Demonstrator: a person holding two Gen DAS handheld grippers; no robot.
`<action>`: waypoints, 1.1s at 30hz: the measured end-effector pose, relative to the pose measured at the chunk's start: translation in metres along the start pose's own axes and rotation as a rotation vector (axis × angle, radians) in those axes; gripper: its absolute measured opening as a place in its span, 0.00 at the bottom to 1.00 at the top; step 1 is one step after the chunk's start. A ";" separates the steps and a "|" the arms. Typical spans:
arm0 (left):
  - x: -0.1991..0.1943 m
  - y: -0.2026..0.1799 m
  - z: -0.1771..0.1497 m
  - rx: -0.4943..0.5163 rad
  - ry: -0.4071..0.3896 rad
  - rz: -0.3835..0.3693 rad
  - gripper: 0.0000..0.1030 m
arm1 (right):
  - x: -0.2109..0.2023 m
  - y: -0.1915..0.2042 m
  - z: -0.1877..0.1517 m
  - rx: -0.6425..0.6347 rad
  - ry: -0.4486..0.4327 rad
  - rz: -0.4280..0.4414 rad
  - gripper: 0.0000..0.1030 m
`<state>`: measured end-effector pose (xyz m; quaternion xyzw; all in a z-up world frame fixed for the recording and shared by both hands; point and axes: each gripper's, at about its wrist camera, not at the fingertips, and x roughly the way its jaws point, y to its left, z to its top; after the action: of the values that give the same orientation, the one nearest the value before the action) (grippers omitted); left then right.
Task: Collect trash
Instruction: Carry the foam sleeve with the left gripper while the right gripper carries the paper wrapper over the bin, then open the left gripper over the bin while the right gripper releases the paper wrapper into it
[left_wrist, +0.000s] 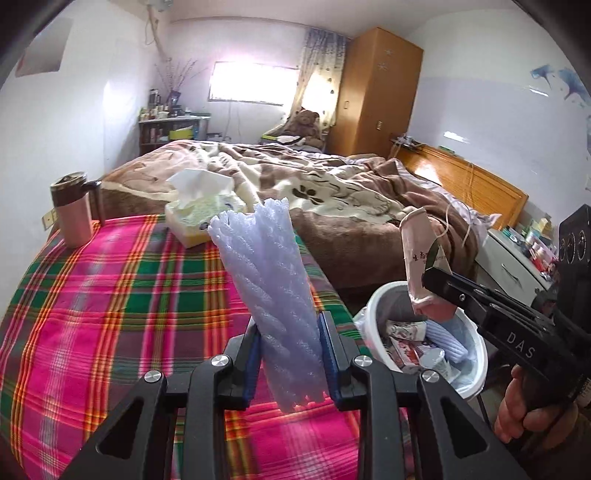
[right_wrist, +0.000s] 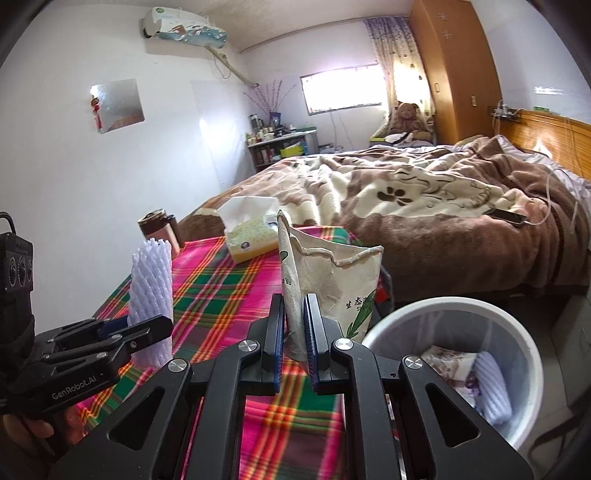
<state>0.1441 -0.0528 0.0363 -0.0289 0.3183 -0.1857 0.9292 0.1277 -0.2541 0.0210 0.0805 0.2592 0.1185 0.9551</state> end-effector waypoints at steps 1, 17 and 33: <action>0.001 -0.006 0.000 0.007 0.001 -0.010 0.29 | -0.003 -0.003 0.000 0.003 -0.002 -0.010 0.11; 0.034 -0.104 0.002 0.132 0.038 -0.169 0.29 | -0.039 -0.064 -0.009 0.084 -0.017 -0.208 0.11; 0.068 -0.145 -0.004 0.233 0.072 -0.148 0.29 | -0.031 -0.096 -0.029 0.144 0.077 -0.263 0.11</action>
<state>0.1438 -0.2121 0.0190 0.0626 0.3248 -0.2904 0.8979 0.1043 -0.3516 -0.0093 0.1094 0.3116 -0.0235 0.9436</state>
